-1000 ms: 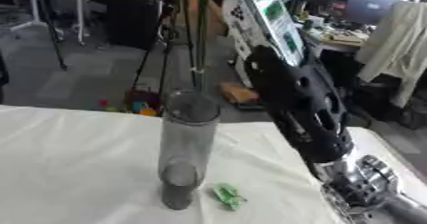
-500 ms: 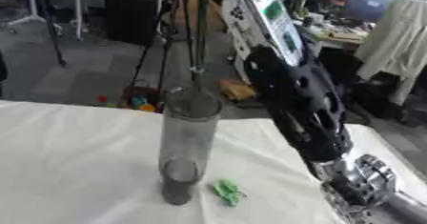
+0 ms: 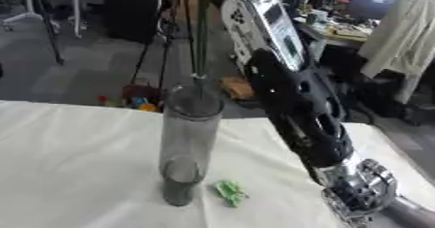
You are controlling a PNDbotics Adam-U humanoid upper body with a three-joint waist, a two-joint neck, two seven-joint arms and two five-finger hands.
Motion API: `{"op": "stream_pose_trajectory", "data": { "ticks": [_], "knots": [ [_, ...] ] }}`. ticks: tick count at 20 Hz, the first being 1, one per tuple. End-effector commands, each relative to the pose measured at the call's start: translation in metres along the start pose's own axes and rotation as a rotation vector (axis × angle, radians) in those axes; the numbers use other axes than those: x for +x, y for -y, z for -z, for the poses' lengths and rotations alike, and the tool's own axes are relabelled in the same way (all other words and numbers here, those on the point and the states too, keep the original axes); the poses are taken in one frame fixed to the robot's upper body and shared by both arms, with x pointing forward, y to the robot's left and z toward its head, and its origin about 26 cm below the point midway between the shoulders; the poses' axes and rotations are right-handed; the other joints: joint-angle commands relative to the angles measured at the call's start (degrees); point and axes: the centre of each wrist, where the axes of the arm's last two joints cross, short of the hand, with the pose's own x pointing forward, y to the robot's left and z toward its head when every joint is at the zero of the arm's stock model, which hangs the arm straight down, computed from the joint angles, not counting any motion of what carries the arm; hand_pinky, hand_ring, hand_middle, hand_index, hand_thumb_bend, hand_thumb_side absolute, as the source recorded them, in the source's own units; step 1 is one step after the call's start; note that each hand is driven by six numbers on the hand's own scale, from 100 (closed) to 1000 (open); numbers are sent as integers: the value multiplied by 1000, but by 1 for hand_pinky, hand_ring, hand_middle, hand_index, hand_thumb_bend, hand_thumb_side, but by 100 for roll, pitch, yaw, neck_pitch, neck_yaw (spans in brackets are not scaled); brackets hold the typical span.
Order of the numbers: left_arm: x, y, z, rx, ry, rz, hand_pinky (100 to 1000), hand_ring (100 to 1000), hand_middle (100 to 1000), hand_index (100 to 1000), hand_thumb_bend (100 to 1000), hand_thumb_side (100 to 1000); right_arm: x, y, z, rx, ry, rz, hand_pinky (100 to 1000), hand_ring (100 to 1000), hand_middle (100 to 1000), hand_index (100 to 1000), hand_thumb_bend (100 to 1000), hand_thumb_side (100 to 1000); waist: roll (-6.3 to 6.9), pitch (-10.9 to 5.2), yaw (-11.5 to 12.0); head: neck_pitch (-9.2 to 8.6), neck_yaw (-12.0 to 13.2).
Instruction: Arrange flowers into the vase.
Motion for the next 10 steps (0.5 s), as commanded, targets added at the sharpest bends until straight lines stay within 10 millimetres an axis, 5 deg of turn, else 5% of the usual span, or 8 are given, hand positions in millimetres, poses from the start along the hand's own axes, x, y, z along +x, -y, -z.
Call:
{"op": "stream_pose_trajectory", "data": {
  "ticks": [1,10],
  "knots": [
    [4,4,7,-11,27,-12,712,829,757,894,344,908,9,3,1,-9,15,4,100,100,100,145,100,269,53,-76,-14,13,-4],
    [4,5,8,-11,29,-15,712,829,757,894,347,906,0,6,1,-32,-27,35,100,100,100,152,100,297,29,-86,-19,17,4]
  ]
}}
